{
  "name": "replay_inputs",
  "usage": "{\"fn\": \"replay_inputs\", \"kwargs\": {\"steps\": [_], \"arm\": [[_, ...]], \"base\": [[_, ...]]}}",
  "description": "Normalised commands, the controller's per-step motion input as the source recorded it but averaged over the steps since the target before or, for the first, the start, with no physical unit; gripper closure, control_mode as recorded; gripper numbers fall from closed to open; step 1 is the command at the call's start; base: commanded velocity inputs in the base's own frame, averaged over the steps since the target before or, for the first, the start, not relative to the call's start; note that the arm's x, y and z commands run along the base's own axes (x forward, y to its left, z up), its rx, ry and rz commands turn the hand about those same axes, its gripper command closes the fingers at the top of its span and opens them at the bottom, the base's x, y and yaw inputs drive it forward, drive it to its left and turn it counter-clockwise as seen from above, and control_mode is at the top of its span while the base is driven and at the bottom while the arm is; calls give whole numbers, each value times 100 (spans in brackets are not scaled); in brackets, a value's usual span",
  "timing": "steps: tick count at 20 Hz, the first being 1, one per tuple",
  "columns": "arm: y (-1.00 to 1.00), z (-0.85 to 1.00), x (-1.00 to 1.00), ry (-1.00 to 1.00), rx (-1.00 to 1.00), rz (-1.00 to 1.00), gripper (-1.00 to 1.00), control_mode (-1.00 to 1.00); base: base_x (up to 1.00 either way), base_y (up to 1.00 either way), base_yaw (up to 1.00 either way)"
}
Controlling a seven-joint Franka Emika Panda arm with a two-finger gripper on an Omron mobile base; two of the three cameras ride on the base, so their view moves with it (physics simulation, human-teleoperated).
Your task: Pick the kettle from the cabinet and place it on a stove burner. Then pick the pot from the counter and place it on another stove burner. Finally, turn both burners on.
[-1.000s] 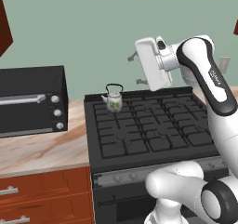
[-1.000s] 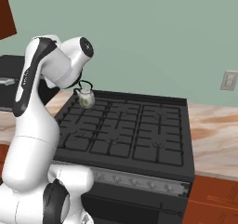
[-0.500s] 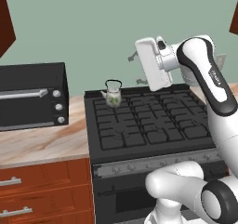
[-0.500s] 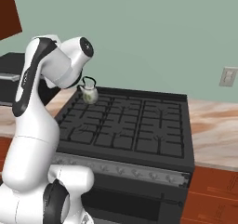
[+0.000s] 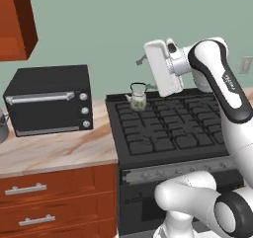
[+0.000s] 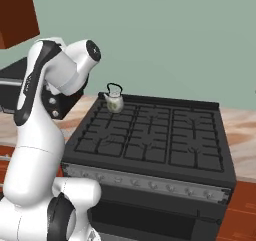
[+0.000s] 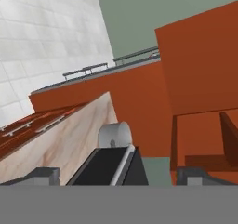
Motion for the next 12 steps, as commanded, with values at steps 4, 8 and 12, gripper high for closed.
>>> {"fn": "replay_inputs", "kwargs": {"steps": [4,8,12], "arm": [[0,0,0,0,0,0,-100,100],[0,0,0,0,0,0,-100,100],[0,0,0,0,0,0,-100,100]], "base": [[-15,67,0],[-16,66,-2],[-19,62,-4]]}}
